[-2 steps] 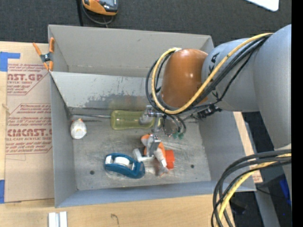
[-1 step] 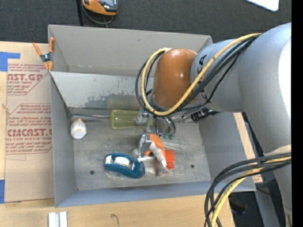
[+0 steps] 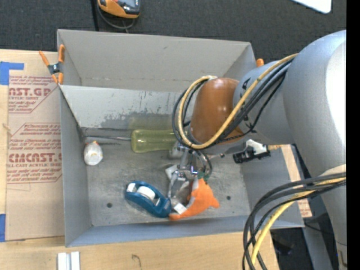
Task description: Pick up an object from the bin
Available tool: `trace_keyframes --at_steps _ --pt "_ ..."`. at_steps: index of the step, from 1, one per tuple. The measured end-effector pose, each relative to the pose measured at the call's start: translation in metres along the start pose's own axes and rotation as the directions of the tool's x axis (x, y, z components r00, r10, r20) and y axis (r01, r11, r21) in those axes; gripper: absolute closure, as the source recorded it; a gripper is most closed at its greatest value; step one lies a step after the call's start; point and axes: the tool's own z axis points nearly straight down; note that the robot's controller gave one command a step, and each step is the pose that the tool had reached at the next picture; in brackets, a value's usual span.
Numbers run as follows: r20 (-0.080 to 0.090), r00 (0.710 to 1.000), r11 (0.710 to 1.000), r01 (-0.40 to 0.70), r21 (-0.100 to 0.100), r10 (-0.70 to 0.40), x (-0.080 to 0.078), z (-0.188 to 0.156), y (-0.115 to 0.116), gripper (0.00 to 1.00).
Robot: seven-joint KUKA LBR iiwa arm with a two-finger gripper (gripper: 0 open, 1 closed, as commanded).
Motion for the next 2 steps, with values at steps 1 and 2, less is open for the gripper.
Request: trace_keyframes --at_steps 1,2 --pt "0.008 0.996 0.996 0.087 0.004 -0.087 -0.0103 0.0037 -0.0096 1.0" --pt "0.008 0.996 0.996 0.087 0.004 -0.087 -0.0103 0.0037 -0.0097 1.0"
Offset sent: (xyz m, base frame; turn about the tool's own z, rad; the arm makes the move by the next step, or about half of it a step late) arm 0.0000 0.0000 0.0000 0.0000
